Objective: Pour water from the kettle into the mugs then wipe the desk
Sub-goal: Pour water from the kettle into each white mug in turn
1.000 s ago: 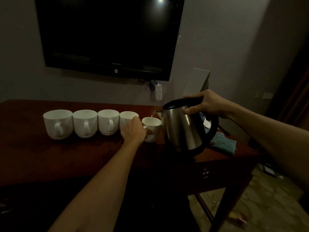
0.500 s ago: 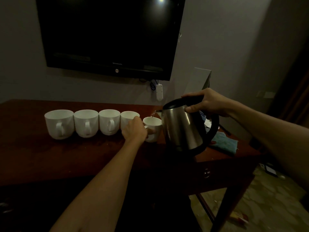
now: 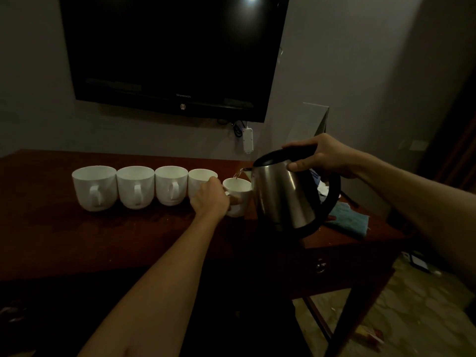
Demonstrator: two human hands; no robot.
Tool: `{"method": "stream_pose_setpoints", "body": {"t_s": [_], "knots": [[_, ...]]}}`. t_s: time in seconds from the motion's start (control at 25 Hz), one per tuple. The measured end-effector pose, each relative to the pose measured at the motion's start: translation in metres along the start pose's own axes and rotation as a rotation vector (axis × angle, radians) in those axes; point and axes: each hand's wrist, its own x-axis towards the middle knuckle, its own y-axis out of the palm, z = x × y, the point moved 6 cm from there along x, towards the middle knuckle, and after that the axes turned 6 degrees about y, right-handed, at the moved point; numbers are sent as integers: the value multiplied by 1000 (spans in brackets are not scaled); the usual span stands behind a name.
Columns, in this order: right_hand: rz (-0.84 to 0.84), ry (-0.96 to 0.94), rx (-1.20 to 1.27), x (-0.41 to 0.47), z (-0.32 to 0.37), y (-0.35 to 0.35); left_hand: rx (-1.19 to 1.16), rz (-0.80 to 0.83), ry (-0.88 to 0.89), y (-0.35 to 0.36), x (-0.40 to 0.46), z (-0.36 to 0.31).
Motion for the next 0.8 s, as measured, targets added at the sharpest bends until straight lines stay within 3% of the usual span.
{"method": "stream_pose_setpoints", "body": {"t_s": [0.8], "knots": [[17, -1, 31, 5, -5, 0, -17, 25, 12, 3, 2, 2]]}}
